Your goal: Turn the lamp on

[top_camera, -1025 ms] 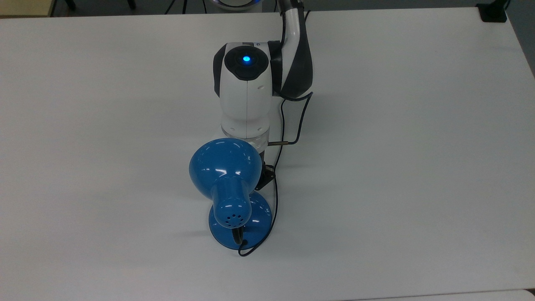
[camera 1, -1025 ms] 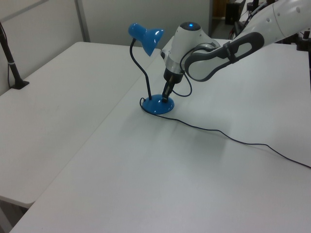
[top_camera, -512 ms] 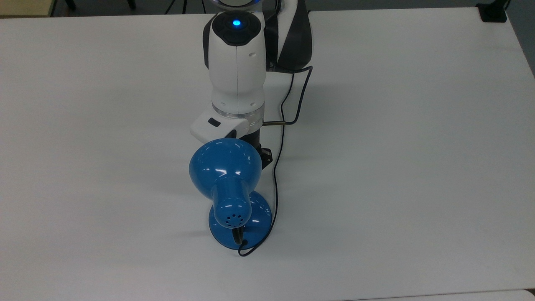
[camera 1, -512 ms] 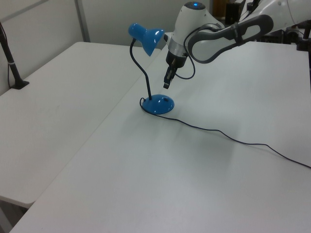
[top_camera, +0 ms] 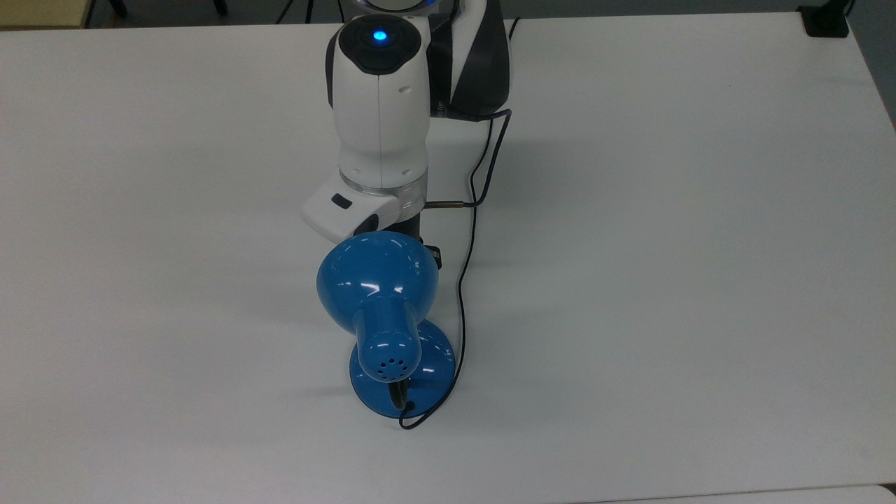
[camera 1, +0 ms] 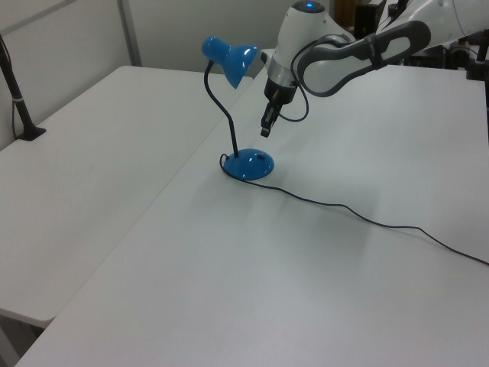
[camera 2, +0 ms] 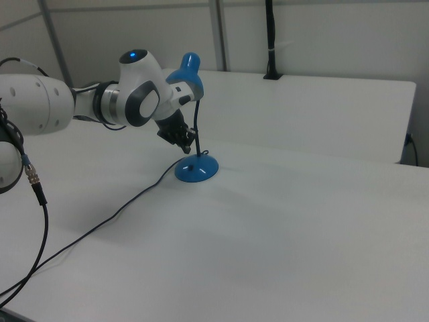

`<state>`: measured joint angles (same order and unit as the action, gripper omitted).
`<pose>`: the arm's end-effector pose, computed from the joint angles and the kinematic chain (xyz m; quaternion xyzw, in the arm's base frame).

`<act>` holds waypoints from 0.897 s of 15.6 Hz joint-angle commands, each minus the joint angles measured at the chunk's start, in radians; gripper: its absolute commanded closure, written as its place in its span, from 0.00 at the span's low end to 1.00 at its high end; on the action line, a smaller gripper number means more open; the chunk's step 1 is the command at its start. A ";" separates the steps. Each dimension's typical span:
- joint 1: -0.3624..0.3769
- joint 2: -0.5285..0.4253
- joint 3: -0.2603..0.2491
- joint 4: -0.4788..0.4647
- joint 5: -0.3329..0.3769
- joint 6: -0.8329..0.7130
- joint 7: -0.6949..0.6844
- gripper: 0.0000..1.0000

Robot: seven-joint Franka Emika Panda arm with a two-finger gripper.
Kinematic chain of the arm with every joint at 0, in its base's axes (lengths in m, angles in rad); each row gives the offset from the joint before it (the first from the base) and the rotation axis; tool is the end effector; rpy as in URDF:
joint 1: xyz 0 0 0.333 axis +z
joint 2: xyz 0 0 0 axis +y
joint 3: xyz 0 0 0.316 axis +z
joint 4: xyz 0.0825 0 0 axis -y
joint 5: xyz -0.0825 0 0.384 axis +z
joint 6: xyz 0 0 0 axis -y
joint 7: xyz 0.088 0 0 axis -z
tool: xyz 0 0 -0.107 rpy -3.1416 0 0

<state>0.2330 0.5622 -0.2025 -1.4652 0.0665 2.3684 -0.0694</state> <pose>0.7356 0.0525 0.3961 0.9828 0.0541 0.1748 0.0266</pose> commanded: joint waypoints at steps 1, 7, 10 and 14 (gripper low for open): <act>0.002 -0.034 -0.006 -0.032 0.004 -0.018 0.008 1.00; -0.014 -0.034 -0.006 -0.027 0.004 -0.006 0.010 1.00; -0.018 -0.028 -0.003 -0.029 0.004 -0.003 0.008 1.00; -0.018 -0.015 -0.002 -0.029 0.003 0.002 0.008 1.00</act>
<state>0.2102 0.5589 -0.2051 -1.4704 0.0665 2.3684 -0.0694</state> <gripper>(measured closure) 0.991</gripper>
